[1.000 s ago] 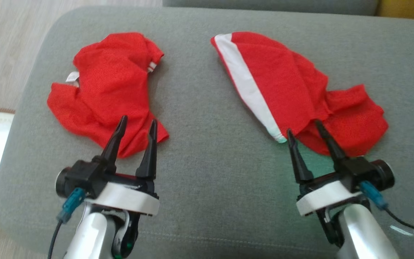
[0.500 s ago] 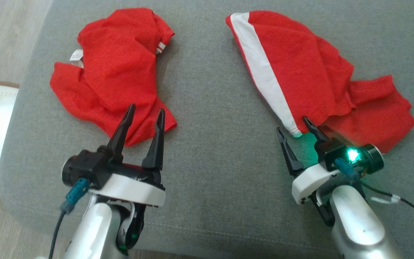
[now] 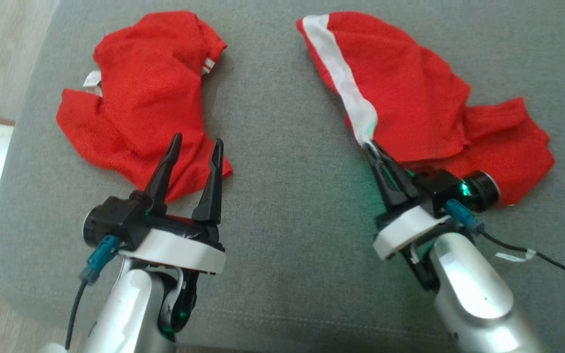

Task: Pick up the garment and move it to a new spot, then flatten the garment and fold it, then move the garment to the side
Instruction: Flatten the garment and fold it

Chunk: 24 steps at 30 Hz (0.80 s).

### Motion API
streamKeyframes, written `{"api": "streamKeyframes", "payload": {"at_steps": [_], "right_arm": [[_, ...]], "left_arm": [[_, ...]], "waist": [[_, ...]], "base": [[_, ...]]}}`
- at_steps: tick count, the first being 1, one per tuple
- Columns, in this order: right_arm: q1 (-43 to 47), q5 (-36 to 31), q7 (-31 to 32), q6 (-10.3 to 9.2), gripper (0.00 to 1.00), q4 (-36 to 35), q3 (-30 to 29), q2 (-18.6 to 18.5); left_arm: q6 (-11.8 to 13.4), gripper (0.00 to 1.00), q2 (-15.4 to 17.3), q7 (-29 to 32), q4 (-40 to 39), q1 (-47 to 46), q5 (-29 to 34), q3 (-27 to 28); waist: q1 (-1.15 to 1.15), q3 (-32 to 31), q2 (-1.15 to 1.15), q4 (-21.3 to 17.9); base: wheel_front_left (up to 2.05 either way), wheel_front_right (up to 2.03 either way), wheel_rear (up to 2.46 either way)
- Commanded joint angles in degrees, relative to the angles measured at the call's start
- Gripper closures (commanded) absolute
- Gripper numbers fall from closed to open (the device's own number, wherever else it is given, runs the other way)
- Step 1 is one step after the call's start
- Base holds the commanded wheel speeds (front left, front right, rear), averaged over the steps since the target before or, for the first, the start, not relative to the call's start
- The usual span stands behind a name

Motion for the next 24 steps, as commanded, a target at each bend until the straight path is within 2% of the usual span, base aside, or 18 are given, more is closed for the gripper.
{"api": "streamKeyframes", "payload": {"at_steps": [1,3,8,11,14,17,20,24], "right_arm": [[-1.06,2.14,-0.86,0.43,1.0,-4.28,3.25,0.37],[-1.05,3.45,-0.92,0.43,1.0,-6.09,4.72,0.37],[-1.03,9.8,-1.06,0.43,1.0,-16.07,11.12,0.37],[-1.46,12.1,-0.02,0.43,1.0,-21.06,11.53,0.37],[-3.07,11.68,3.33,0.43,1.0,-23.53,8.4,0.37],[-6.64,10.26,6.45,0.43,1.0,-23.84,4.45,-2.09],[-11.38,10.62,9.04,0.43,1.0,-21.45,0.0,-5.82],[-18.04,13.0,11.12,0.43,1.0,-14.15,-7.22,-9.93]], "left_arm": [[0.31,0.0,0.13,-0.7,-1.82,-1.59,-0.55,1.83],[0.46,0.0,0.13,-0.7,-1.85,-1.43,-0.67,1.79],[1.2,0.0,0.13,-0.7,-2.08,0.11,-1.43,2.2],[1.39,0.0,0.13,-0.7,-2.19,1.23,-1.7,2.76],[1.41,0.0,0.13,-0.7,-2.49,1.73,-1.69,3.01],[1.47,0.0,0.13,-0.7,-3.05,1.79,-1.78,2.67],[1.29,0.0,0.13,-0.7,-3.22,1.55,-1.88,1.93],[0.96,0.0,0.13,-0.7,-2.98,0.99,-1.97,0.96]], "waist": [[0.0,-1.46,0.0,-0.9],[0.0,-2.04,0.0,-1.1],[0.0,-5.08,0.0,-1.66],[0.0,-6.19,0.0,-1.85],[0.0,-6.34,0.0,-1.77],[0.0,-5.55,0.0,-1.5],[0.0,-4.21,0.0,-1.09],[0.0,-2.21,0.0,-0.37]], "base": [[0.0,0.0,0.0],[0.0,0.0,0.0],[0.0,0.0,0.0],[0.0,0.0,0.0],[0.0,0.0,0.0],[0.0,0.0,0.0],[0.0,0.0,0.0],[0.0,0.0,0.0]]}}
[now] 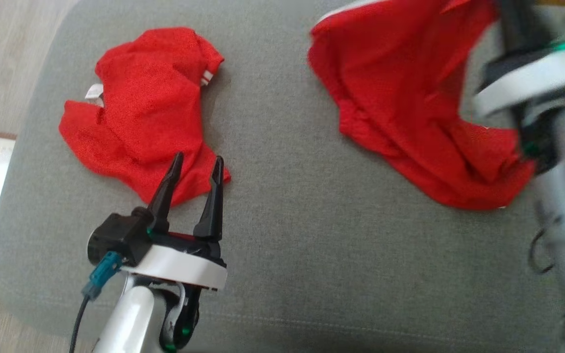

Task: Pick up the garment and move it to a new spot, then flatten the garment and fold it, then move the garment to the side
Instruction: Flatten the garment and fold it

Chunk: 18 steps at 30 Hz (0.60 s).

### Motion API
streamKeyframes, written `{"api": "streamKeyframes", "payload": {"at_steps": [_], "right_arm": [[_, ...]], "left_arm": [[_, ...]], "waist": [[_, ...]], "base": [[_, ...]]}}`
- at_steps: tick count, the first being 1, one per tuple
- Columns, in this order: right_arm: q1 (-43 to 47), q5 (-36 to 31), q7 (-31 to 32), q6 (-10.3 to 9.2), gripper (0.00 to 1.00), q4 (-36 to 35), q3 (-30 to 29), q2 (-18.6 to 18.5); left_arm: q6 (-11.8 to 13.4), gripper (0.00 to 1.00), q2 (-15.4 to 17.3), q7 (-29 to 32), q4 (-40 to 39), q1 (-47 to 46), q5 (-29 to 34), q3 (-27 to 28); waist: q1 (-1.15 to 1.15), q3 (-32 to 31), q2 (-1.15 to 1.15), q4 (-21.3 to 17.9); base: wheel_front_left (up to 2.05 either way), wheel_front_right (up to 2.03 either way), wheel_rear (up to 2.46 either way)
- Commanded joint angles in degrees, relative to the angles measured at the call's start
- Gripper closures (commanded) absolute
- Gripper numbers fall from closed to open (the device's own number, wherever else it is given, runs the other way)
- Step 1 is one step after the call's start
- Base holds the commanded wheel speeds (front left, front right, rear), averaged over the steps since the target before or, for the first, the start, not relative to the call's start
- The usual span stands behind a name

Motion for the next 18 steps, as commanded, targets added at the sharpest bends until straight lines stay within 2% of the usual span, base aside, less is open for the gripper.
{"api": "streamKeyframes", "payload": {"at_steps": [1,6,7,8,10,13,18], "right_arm": [[-4.05,1.06,0.82,0.43,1.0,2.0,-2.47,-0.95],[-13.81,-3.07,0.93,0.43,1.0,16.95,-12.28,-5.57],[-15.49,-4.84,0.27,0.43,0.24,19.72,-14.32,-6.34],[-16.92,-6.58,-0.15,0.43,0.0,22.5,-16.46,-6.87],[-19.15,-10.96,-1.34,0.43,0.0,26.74,-19.47,-7.66],[-21.01,-14.76,-3.86,0.43,0.0,30.39,-22.82,-6.11],[-20.24,-16.69,-8.65,0.43,0.0,32.89,-21.3,-2.59]], "left_arm": [[-0.2,0.0,0.11,-0.7,-1.82,-2.56,-0.56,1.29],[-0.81,0.0,0.11,-0.7,-1.62,-3.87,-0.4,0.43],[-0.87,0.0,0.11,-0.7,-1.59,-4.12,-0.45,0.24],[-0.89,0.0,0.1,-0.7,-1.56,-4.33,-0.51,0.04],[-0.83,0.0,0.1,-0.7,-1.5,-4.6,-0.62,-0.32],[-0.51,0.0,0.1,-0.7,-1.42,-4.64,-0.84,-0.47],[-0.28,0.0,0.1,-0.7,-1.29,-4.36,-0.84,-0.07]], "waist": [[0.0,1.5,0.0,0.65],[0.0,3.73,0.0,1.92],[0.0,4.0,0.0,2.18],[0.0,4.18,0.0,2.41],[0.0,4.33,0.0,2.66],[0.0,4.07,0.0,2.42],[0.0,2.4,0.0,0.61]], "base": [[0.0,0.0,0.0],[0.0,0.0,0.0],[0.0,0.0,0.0],[0.0,0.0,0.0],[0.0,0.0,0.0],[0.0,0.0,0.0],[0.0,0.0,0.0]]}}
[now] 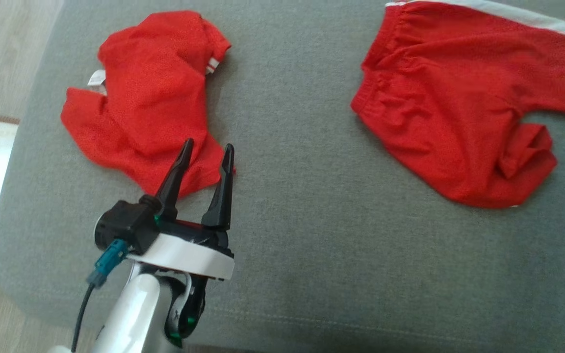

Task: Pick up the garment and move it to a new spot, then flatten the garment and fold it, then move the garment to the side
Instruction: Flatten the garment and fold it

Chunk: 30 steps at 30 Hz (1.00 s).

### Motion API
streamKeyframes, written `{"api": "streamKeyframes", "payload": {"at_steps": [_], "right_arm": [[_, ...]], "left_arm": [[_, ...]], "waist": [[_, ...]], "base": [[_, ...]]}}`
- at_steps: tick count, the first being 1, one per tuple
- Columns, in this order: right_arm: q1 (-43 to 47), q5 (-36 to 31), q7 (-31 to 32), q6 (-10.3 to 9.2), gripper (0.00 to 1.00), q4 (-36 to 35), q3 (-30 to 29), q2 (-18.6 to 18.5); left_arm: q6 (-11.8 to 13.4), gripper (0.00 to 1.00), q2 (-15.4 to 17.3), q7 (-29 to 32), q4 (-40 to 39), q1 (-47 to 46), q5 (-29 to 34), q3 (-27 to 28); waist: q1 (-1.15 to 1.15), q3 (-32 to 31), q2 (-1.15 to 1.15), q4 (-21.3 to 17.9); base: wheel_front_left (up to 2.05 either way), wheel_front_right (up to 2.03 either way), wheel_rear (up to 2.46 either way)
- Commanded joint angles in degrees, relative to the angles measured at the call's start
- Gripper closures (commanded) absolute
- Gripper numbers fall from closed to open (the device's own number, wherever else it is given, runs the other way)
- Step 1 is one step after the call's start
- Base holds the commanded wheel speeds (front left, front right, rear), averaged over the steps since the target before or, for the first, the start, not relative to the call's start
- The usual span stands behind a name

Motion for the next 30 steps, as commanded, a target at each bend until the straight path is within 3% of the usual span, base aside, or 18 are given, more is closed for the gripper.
{"api": "streamKeyframes", "payload": {"at_steps": [1,8,17,22,26,30], "right_arm": [[-0.54,0.34,-1.61,0.4,0.0,-1.43,1.64,1.19],[6.42,4.17,-3.78,0.4,0.0,-6.41,7.02,6.09],[28.6,10.37,-4.07,0.4,0.0,-26.5,11.5,12.11],[39.74,10.7,-3.23,0.4,0.0,-35.11,11.97,13.37],[42.34,12.98,-2.1,0.4,0.0,-39.52,12.63,13.49],[42.63,13.79,-0.99,0.4,0.0,-43.14,13.05,13.5]], "left_arm": [[0.23,0.0,0.13,-0.7,-1.81,-1.45,-0.18,1.77],[0.44,0.0,0.13,-0.7,-2.34,-0.72,0.17,2.0],[0.41,0.0,0.13,-0.7,-2.35,-0.23,0.08,1.87],[0.2,0.0,0.13,-0.7,-1.13,-1.06,0.12,1.19],[-0.68,0.0,0.13,-0.7,0.8,-2.85,0.84,1.0],[-2.57,0.0,0.24,-0.67,8.81,-7.76,2.86,0.14]], "waist": [[-0.01,-1.28,0.0,-1.3],[-0.01,-4.3,0.0,-4.56],[-0.01,-6.67,0.0,-9.51],[-0.01,-5.74,0.0,-11.71],[-0.01,-4.55,0.0,-13.44],[-0.01,-2.43,0.0,-16.09]], "base": [[0.0,0.0,0.0],[0.0,0.0,0.0],[0.0,0.0,0.0],[0.0,0.0,0.0],[0.0,0.0,0.0],[0.0,0.0,0.0]]}}
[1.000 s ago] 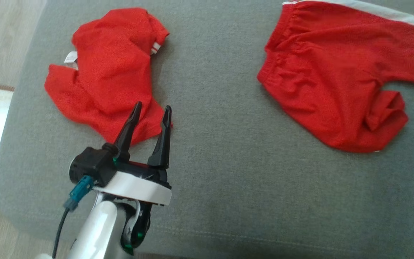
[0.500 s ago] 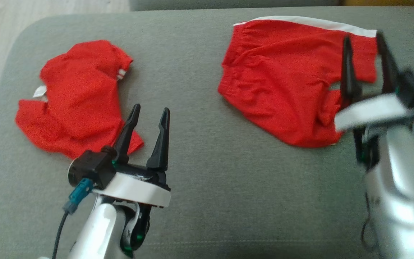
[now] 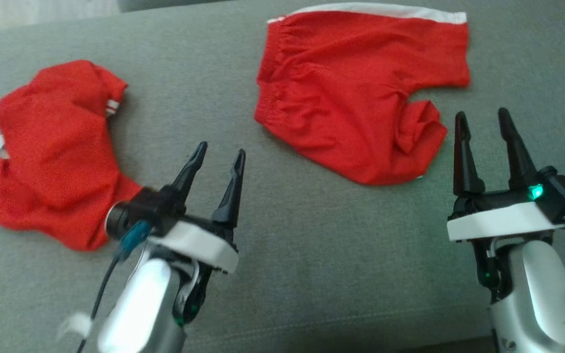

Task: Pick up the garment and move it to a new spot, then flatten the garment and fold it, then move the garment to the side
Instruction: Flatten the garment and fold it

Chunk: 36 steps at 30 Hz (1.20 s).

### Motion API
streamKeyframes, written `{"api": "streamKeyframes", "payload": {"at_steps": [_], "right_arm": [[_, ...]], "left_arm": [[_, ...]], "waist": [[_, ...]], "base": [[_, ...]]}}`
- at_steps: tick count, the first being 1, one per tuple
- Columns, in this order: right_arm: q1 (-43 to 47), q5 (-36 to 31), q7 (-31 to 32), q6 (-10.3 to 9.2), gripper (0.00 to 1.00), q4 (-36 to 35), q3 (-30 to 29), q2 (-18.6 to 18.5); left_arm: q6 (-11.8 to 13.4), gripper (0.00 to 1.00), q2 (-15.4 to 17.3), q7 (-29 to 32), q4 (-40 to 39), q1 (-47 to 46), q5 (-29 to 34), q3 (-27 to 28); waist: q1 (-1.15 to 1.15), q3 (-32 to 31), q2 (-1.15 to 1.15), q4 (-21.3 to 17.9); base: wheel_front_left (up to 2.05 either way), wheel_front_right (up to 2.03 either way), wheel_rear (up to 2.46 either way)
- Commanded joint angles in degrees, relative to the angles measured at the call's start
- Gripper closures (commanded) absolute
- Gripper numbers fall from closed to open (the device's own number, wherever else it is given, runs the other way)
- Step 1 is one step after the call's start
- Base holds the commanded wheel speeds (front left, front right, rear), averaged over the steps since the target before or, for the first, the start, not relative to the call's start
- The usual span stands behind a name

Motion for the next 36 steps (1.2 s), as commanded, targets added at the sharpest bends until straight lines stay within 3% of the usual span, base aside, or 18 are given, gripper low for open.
{"api": "streamKeyframes", "payload": {"at_steps": [1,12,23,24,25,29,36], "right_arm": [[-1.84,0.64,0.24,0.39,0.0,-2.81,1.25,0.07],[-2.47,2.58,-0.08,0.39,0.0,-5.65,2.29,0.08],[-2.84,3.25,-1.05,0.39,0.0,-5.72,2.03,0.08],[-2.86,3.25,-1.13,0.39,0.0,-5.61,1.95,0.08],[-2.86,3.24,-1.2,0.39,0.0,-5.46,1.86,0.08],[-2.64,2.72,-1.41,0.39,0.0,-4.55,0.98,0.08],[-2.13,1.57,-0.92,0.39,0.0,-2.62,-0.08,0.08]], "left_arm": [[-0.73,0.0,0.47,-0.36,1.84,-5.06,0.83,0.96],[-2.97,0.0,3.64,3.34,24.16,-22.41,3.93,-1.46],[-4.22,0.0,4.16,0.39,33.73,-28.98,3.46,-3.32],[-4.33,0.8,4.09,0.14,34.03,-29.29,3.42,-3.8],[-4.42,1.0,3.98,-0.08,34.17,-29.49,3.36,-4.26],[-4.57,1.0,3.56,-0.6,33.04,-29.29,2.66,-4.68],[-2.63,1.0,3.28,-0.67,20.61,-22.34,2.61,-1.95]], "waist": [[0.0,1.74,0.0,-1.9],[0.0,7.7,0.0,-8.29],[0.0,9.67,0.0,-10.28],[0.0,9.67,0.0,-10.25],[0.0,9.62,0.0,-10.18],[0.0,8.72,0.0,-8.95],[0.0,5.01,0.0,-4.63]], "base": [[0.0,0.0,0.0],[0.0,0.0,0.0],[0.0,0.0,0.0],[0.0,0.0,0.0],[0.0,0.0,0.0],[0.0,0.0,0.0],[0.0,0.0,0.0]]}}
